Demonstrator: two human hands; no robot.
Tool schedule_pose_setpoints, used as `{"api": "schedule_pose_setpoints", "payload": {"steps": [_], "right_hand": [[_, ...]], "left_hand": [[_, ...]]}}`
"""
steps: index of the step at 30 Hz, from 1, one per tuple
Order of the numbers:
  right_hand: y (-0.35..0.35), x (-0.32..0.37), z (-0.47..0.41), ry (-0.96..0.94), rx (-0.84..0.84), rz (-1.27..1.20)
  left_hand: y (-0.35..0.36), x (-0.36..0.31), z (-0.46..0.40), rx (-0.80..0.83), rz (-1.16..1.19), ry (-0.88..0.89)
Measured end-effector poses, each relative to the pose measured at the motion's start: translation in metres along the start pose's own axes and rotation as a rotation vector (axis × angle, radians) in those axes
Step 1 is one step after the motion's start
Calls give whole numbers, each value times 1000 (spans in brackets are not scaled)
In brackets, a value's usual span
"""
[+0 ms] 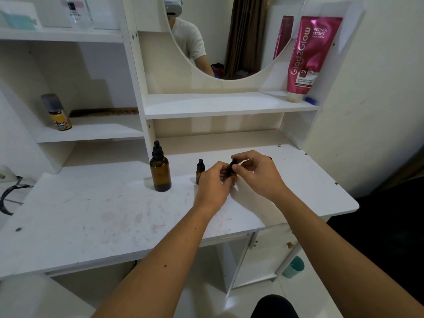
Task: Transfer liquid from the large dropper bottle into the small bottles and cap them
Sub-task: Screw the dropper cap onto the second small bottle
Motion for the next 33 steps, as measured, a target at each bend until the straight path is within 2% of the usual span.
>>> {"api": "schedule_pose_setpoints", "payload": {"steps": [3, 17, 23, 26, 29, 33], "right_hand": [[1, 0, 0, -18, 32, 18], [11, -4, -4, 31, -149, 37], [14, -2, 2, 26, -155, 48], [9, 0, 8, 41, -176, 29], [1, 7, 15, 39, -233, 45], [0, 32, 20, -73, -287, 89]], "left_hand": [[-1, -2, 0, -9, -15, -3], [0, -10, -1, -72, -132, -31], [2, -17, 5, -60, -227, -2], [1, -18, 11, -27, -202, 0], [-4, -17, 20, -47, -104, -98], [-21, -15, 45, -53, 57, -174]]}}
Point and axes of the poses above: each hand's wrist, its own z-axis away from the middle knuckle, its own y-axis out of the palm, x = y × z, the point moved 5 cm from there along -z, towards the middle knuckle, and after that the axes turned 4 degrees about z, right-handed, at the moved point
